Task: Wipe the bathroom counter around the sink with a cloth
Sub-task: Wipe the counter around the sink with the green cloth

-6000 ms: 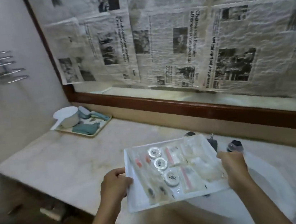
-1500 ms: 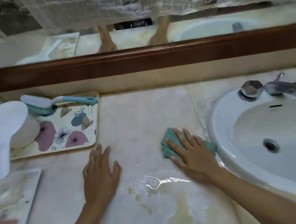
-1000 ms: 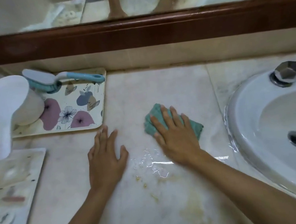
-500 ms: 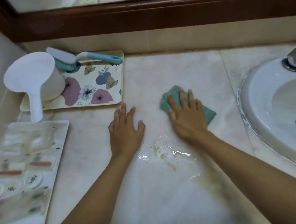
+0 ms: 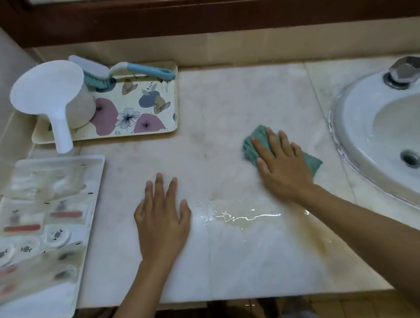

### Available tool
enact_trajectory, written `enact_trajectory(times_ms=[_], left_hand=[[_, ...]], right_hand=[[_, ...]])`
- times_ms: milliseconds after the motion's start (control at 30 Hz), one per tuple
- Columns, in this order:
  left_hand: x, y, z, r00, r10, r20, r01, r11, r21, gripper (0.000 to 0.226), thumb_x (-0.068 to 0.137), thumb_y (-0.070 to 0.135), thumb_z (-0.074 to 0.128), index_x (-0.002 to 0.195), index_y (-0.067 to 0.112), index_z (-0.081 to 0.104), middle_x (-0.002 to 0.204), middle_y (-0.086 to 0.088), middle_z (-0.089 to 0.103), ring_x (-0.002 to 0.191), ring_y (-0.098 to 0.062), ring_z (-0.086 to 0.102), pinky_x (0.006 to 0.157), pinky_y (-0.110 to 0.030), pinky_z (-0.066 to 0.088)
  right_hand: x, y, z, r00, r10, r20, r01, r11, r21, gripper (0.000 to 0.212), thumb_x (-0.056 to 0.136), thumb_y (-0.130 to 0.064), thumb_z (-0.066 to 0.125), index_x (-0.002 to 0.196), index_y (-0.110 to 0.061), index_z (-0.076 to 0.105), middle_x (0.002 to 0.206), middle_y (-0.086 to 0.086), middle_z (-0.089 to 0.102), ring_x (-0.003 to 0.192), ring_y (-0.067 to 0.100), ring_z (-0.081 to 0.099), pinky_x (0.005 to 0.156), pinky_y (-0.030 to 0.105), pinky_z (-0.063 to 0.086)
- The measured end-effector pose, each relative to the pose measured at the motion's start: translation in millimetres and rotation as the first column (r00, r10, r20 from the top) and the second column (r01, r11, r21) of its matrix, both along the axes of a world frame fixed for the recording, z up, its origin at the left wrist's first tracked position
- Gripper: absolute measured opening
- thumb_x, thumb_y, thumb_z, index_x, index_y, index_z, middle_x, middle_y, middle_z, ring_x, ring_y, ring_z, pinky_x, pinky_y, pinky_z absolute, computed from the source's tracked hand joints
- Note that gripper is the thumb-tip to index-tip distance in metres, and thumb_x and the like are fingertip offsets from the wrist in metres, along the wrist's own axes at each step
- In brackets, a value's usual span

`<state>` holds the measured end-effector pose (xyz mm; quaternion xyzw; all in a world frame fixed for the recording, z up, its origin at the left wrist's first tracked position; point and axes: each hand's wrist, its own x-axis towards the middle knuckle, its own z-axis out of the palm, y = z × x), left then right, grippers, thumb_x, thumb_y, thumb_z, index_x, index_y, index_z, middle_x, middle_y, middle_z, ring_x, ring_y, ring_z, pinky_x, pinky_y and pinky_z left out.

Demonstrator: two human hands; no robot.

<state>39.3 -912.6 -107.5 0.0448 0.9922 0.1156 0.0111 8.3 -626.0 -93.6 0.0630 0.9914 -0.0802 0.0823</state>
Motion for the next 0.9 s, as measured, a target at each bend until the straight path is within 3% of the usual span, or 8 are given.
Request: enact_trajectory(times_ms=[100,267,400,567,667,733,800,900], left_hand=[[0,1,-1,1.0,0.008,0.003,-0.008,1.0,0.022,0.06,0.092,0.048,0.023,0.148,0.03,0.033,0.162,0.003,0.016,0.149,-0.018,0.012,0.11,-0.042,0.022],[0,-2,2,1.0,0.0,0.011,0.0,0.998,0.064,0.062,0.091,0.05,0.021,0.149,0.031,0.033,0.162,0.005,0.014,0.149,-0.016,0.01,0.112,-0.042,0.021],[0,-1,1,1.0,0.011,-0.003,-0.011,0.997,0.08,0.061,0.091,0.05,0.024,0.148,0.031,0.035,0.161,0.004,0.017,0.149,-0.017,0.011,0.112,-0.042,0.021],[0,-2,-1,1.0,0.003,-0.025,-0.001,0.997,0.075,0.058,0.091,0.046,0.029,0.145,0.027,0.04,0.16,-0.001,0.023,0.148,-0.021,0.016,0.109,-0.043,0.024],[-1,-2,0,1.0,-0.001,-0.018,0.002,0.995,0.097,0.058,0.092,0.045,0.031,0.145,0.027,0.039,0.16,-0.001,0.023,0.148,-0.021,0.016,0.11,-0.043,0.024],[0,-2,1,1.0,-0.002,-0.013,0.003,0.994,0.105,0.057,0.092,0.045,0.033,0.146,0.028,0.039,0.16,0.001,0.023,0.148,-0.02,0.016,0.111,-0.042,0.024],[2,1,5,1.0,-0.009,-0.008,0.01,0.992,0.126,0.056,0.091,0.045,0.036,0.145,0.029,0.041,0.16,0.002,0.023,0.148,-0.019,0.017,0.111,-0.041,0.024],[-2,-6,3,0.999,0.031,0.033,-0.036,0.987,0.155,0.054,0.091,0.045,0.04,0.143,0.03,0.043,0.16,0.004,0.024,0.148,-0.018,0.016,0.112,-0.041,0.022]], right_hand=[[-17,-54,1,0.994,-0.113,0.011,0.113,0.992,-0.055,0.055,0.1,-0.042,0.019,0.153,-0.034,0.005,0.162,0.004,-0.007,0.147,0.028,-0.01,0.118,0.046,0.001],[52,-128,1,0.99,0.125,-0.06,-0.131,0.985,-0.109,0.056,0.098,-0.043,0.025,0.152,-0.036,0.012,0.162,0.002,-0.001,0.148,0.026,-0.005,0.118,0.045,0.003],[117,-82,-4,0.978,0.194,-0.072,-0.195,0.981,-0.011,0.055,0.096,-0.043,0.029,0.151,-0.038,0.019,0.162,-0.002,0.007,0.149,0.022,0.005,0.115,0.042,0.011],[93,-32,-1,0.998,-0.049,-0.026,0.049,0.999,-0.001,0.057,0.095,-0.047,0.018,0.151,-0.04,0.013,0.162,-0.004,0.002,0.149,0.022,0.002,0.116,0.042,0.012],[61,-63,-2,0.951,-0.308,-0.016,0.308,0.951,-0.03,0.056,0.098,-0.043,0.02,0.152,-0.035,0.008,0.162,0.003,-0.003,0.148,0.026,-0.006,0.117,0.044,0.004],[53,-95,-1,0.933,-0.359,-0.006,0.358,0.932,-0.063,0.057,0.099,-0.041,0.023,0.153,-0.033,0.006,0.162,0.005,-0.005,0.148,0.027,-0.009,0.118,0.046,0.002],[65,-124,2,0.959,-0.283,-0.018,0.279,0.954,-0.114,0.057,0.099,-0.041,0.023,0.153,-0.034,0.007,0.162,0.004,-0.006,0.148,0.027,-0.01,0.119,0.047,0.002],[105,-152,-1,0.997,-0.034,-0.067,0.025,0.991,-0.133,0.058,0.096,-0.042,0.029,0.152,-0.035,0.016,0.162,0.002,0.003,0.149,0.026,-0.001,0.117,0.046,0.007]])
